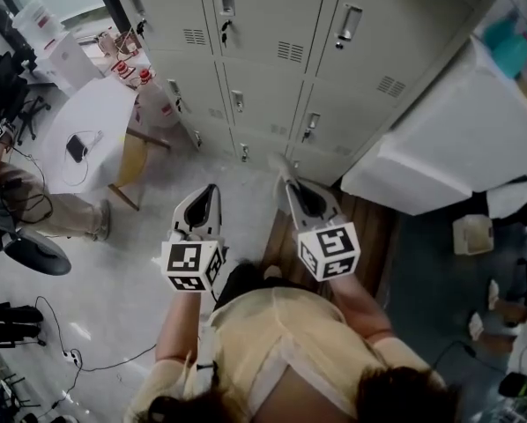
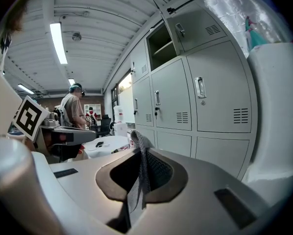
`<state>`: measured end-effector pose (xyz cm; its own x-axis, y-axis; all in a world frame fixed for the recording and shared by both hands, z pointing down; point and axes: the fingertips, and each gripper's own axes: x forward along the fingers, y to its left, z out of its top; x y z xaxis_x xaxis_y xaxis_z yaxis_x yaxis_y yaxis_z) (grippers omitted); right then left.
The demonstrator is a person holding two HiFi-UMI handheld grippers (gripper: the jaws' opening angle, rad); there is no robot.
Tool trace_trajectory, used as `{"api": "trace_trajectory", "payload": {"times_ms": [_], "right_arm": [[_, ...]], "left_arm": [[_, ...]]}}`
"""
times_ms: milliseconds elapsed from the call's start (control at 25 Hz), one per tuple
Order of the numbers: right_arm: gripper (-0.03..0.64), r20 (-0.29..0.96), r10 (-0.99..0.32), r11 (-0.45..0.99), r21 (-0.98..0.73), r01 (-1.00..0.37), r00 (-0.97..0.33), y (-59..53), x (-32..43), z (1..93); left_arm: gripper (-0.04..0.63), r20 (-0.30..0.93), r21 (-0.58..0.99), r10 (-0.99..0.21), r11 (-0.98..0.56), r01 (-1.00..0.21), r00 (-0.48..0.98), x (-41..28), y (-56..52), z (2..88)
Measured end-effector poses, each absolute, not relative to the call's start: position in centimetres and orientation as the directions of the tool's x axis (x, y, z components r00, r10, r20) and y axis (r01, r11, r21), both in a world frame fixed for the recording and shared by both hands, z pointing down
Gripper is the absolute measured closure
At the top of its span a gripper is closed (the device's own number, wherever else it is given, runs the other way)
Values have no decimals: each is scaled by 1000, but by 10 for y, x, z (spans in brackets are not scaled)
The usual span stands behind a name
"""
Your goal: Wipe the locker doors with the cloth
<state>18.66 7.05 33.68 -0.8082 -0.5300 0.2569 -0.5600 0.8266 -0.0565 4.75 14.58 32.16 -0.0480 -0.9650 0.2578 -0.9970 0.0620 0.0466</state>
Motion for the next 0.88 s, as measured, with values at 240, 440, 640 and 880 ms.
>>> {"api": "trace_trajectory", "payload": {"times_ms": [240, 440, 640, 880], "right_arm": [[601, 257, -544, 819, -46, -573, -799, 59, 188, 341], [601, 284, -584, 785, -42, -619, -760, 33, 195, 356], [601, 280, -584, 796, 13, -605, -762, 14, 171, 362], [601, 231, -588, 801, 32, -598, -775, -25, 118, 369]], "left_arm": [[594, 268, 61, -963, 25, -998, -8, 45, 116, 336], [594, 251, 65, -968, -11, -998, 27, 43, 82, 342], [594, 213, 82, -974, -53, -995, 69, 29, 50, 348], [594, 197, 83, -974, -99, -992, 113, -16, 9, 372]]}}
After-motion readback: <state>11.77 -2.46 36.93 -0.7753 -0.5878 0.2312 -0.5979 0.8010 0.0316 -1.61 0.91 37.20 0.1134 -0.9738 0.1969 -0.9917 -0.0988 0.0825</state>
